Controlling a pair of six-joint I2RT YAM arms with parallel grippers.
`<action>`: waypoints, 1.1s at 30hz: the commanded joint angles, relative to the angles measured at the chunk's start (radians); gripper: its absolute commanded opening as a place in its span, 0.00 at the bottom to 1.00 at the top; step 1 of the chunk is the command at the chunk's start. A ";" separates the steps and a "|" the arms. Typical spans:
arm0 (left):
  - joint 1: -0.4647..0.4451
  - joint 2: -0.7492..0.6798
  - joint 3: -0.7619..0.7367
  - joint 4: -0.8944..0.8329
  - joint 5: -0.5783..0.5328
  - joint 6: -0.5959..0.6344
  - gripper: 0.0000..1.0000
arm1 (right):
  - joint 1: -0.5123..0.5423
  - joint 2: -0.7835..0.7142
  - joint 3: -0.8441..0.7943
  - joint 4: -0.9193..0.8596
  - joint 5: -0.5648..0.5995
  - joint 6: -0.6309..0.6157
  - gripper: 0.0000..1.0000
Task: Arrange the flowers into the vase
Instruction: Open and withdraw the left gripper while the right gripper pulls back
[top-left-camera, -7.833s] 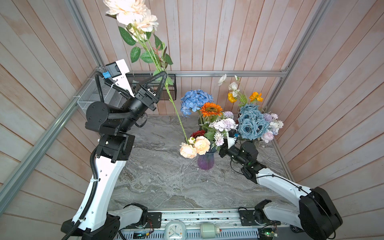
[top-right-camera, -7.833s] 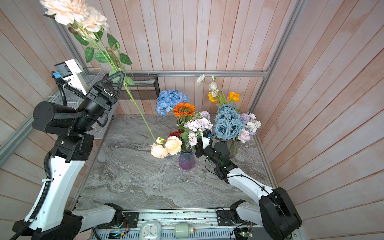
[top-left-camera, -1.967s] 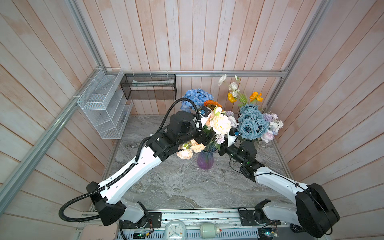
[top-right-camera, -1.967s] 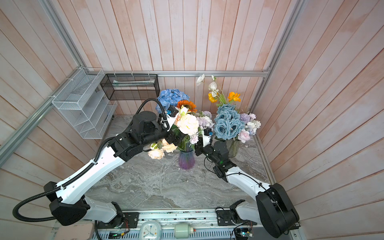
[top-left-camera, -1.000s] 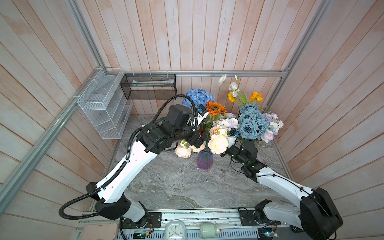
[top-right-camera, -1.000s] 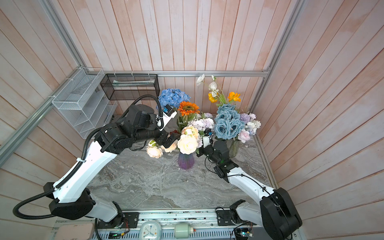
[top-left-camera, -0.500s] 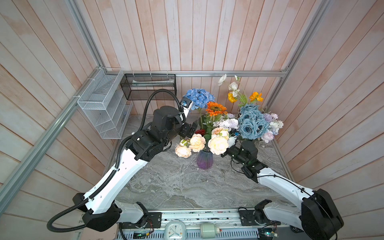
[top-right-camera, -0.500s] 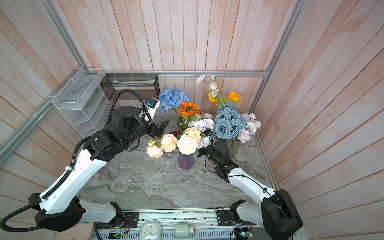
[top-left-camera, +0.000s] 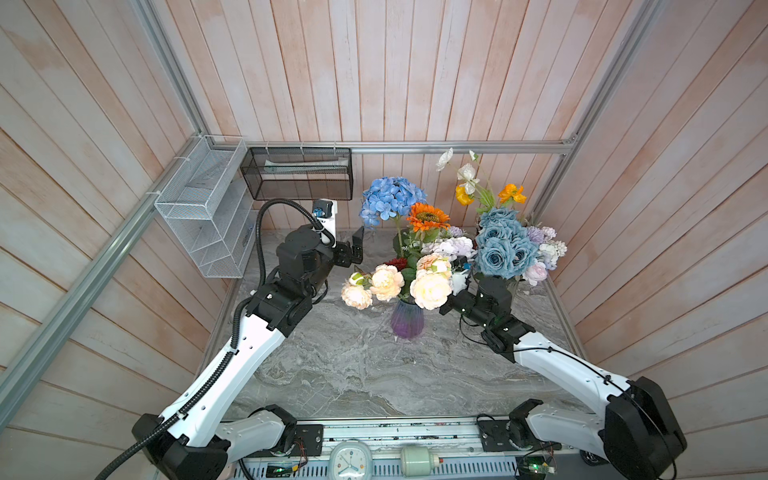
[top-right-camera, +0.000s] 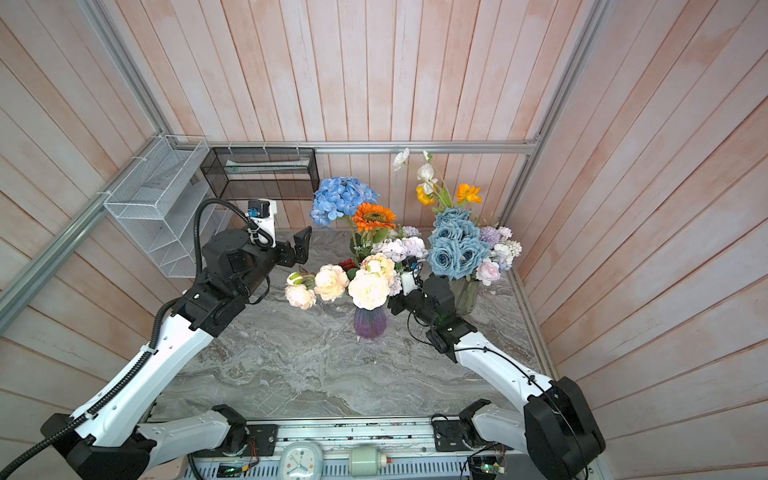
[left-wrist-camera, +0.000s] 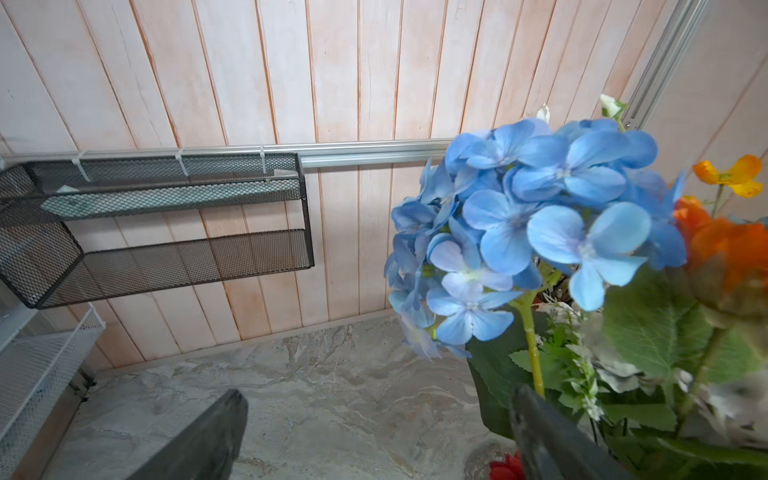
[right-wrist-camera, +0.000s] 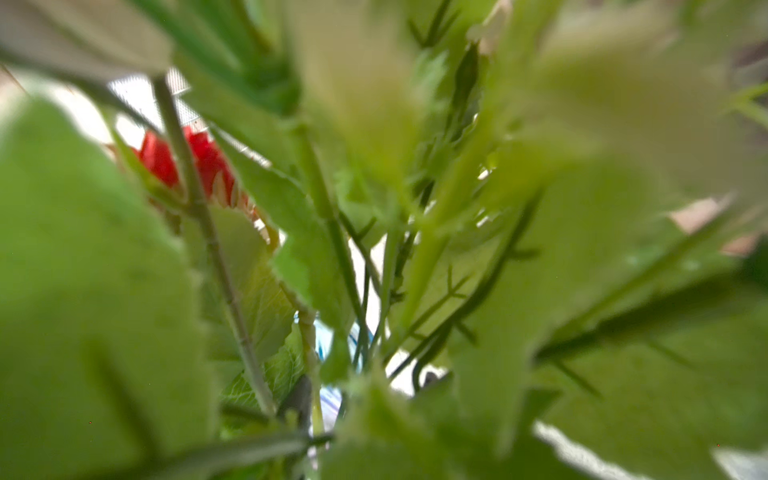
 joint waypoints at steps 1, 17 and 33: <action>0.023 -0.018 -0.039 0.095 0.056 -0.077 1.00 | 0.010 -0.018 -0.010 -0.145 -0.013 -0.014 0.50; 0.054 -0.032 -0.126 0.141 0.118 -0.124 1.00 | -0.030 -0.219 -0.172 -0.073 -0.093 0.117 0.59; 0.114 -0.011 -0.203 0.178 0.170 -0.210 1.00 | -0.252 -0.312 -0.230 0.248 -0.352 0.246 0.62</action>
